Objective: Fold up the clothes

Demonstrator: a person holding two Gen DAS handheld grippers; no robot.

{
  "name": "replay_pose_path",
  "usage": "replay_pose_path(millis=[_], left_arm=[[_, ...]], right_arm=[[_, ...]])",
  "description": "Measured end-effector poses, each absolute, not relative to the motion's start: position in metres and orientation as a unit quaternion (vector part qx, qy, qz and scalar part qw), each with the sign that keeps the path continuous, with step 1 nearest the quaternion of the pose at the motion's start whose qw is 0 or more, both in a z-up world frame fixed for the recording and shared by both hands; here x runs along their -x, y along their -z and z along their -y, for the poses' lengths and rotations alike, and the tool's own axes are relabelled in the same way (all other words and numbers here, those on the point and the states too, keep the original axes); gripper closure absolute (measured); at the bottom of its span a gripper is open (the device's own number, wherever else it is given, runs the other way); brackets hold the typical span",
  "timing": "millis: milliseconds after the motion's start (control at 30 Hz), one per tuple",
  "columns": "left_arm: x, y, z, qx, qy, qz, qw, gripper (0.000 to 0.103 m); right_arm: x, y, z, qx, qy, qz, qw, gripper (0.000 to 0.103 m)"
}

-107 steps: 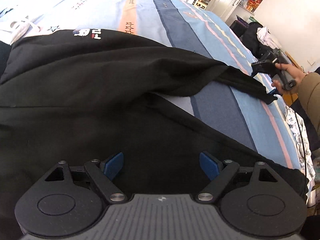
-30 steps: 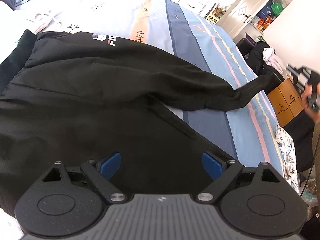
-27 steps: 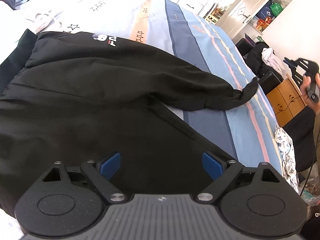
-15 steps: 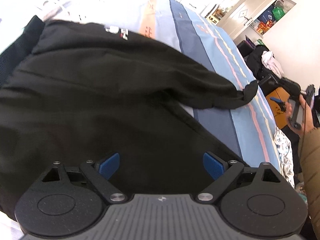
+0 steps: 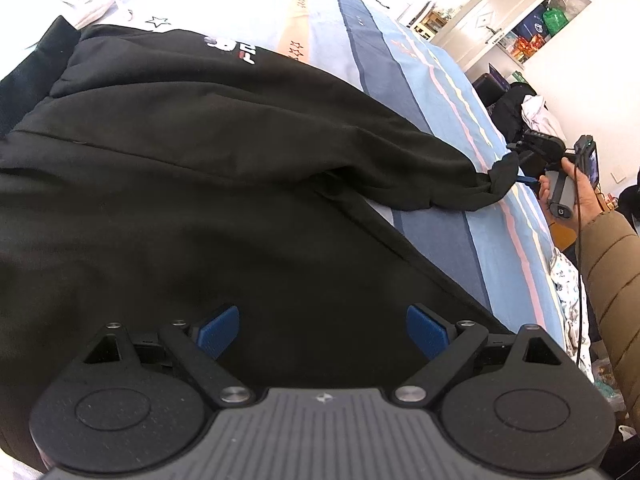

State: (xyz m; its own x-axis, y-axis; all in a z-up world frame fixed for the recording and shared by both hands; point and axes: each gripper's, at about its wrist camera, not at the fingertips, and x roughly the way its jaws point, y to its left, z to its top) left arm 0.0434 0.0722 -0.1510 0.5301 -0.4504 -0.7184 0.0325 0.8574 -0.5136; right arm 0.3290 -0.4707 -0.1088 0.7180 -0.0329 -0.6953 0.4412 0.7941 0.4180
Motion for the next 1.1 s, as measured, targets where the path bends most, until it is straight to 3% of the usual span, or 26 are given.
replay_pose_path(millis=[33, 100, 167, 333, 500, 933, 1100], left_arm=[[-0.044, 0.151, -0.073, 0.226, 0.141, -0.463, 0.845, 0.011], [-0.044, 0.152, -0.074, 0.228, 0.140, -0.463, 0.845, 0.011], [-0.044, 0.153, -0.076, 0.230, 0.139, -0.463, 0.845, 0.011], [-0.043, 0.152, -0.082, 0.240, 0.141, -0.460, 0.843, 0.010], [-0.039, 0.152, -0.089, 0.254, 0.147, -0.453, 0.841, 0.010], [-0.027, 0.118, -0.106, 0.254, 0.130, -0.417, 0.863, 0.009], [-0.025, 0.113, -0.091, 0.241, 0.146, -0.424, 0.861, 0.009]], right_arm=[[-0.332, 0.111, 0.470, -0.290, 0.136, -0.350, 0.880, 0.038], [-0.340, 0.116, 0.468, -0.282, 0.139, -0.353, 0.881, 0.078], [-0.349, 0.124, 0.468, -0.274, 0.152, -0.375, 0.873, 0.092], [-0.339, 0.120, 0.466, -0.294, 0.145, -0.349, 0.878, 0.093], [-0.323, 0.080, 0.450, -0.319, 0.081, -0.309, 0.892, 0.093], [-0.295, -0.103, 0.388, -0.400, -0.093, -0.136, 0.902, 0.093], [-0.241, -0.079, 0.479, -0.415, -0.027, -0.126, 0.901, 0.093]])
